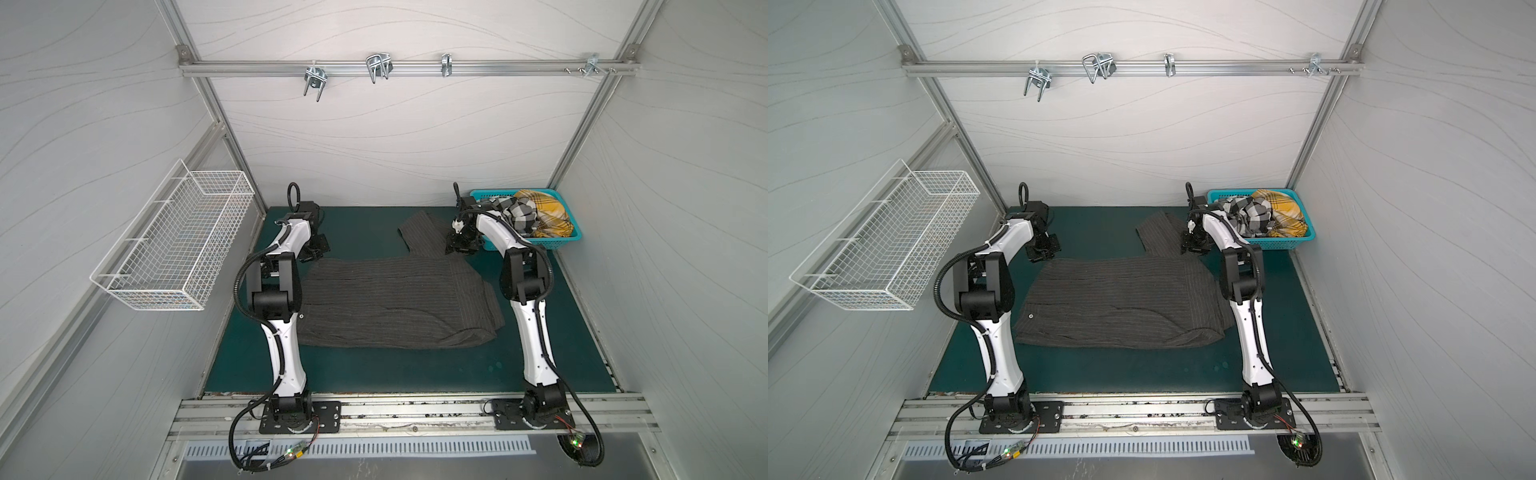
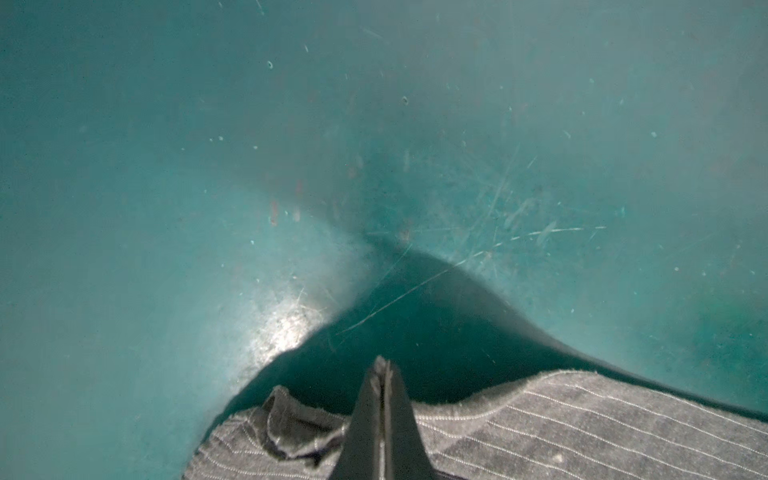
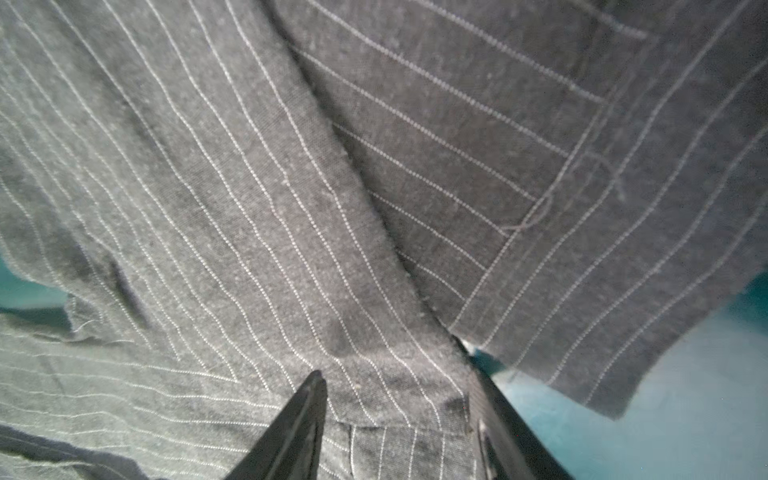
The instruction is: Fold and stack the long sleeve shirts
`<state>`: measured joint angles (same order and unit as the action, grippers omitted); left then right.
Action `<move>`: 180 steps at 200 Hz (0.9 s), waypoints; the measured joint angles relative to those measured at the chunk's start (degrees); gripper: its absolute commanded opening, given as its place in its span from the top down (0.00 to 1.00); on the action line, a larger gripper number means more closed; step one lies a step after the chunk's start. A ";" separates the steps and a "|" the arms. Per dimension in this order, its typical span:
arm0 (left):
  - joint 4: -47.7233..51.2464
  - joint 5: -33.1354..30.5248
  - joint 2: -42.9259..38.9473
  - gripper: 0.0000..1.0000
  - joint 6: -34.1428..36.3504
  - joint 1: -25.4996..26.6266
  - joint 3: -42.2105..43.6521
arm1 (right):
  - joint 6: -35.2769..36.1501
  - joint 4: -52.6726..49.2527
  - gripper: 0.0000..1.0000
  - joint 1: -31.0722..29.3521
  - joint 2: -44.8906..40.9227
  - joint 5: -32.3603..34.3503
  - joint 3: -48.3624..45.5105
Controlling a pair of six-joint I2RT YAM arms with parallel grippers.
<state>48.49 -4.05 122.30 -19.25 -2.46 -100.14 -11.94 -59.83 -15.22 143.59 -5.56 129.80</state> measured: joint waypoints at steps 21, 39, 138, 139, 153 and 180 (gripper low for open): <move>-0.04 -0.04 0.00 1.00 0.07 -0.02 0.26 | -0.02 -1.01 0.42 -0.13 0.83 0.44 1.62; -0.07 -0.04 0.00 1.00 0.15 0.00 0.59 | -0.02 -1.18 0.43 -0.17 0.90 0.44 1.81; -0.46 -0.07 0.00 1.00 0.20 0.00 1.01 | -0.50 0.94 0.42 1.25 -5.97 -1.11 -6.56; -0.46 -0.09 0.00 1.00 0.20 0.00 1.01 | -0.50 0.96 0.42 1.31 -5.95 -1.14 -6.62; -0.44 -0.07 0.00 1.00 0.20 0.00 1.01 | -0.52 0.68 0.42 1.64 -5.16 -1.68 -6.71; -0.44 -0.07 0.00 1.00 0.20 0.00 1.01 | -0.66 0.02 0.43 1.75 -2.43 -2.71 -4.52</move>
<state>48.05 -4.12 122.30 -19.05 -2.46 -99.13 -12.60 -59.81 -13.47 141.16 -8.27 125.27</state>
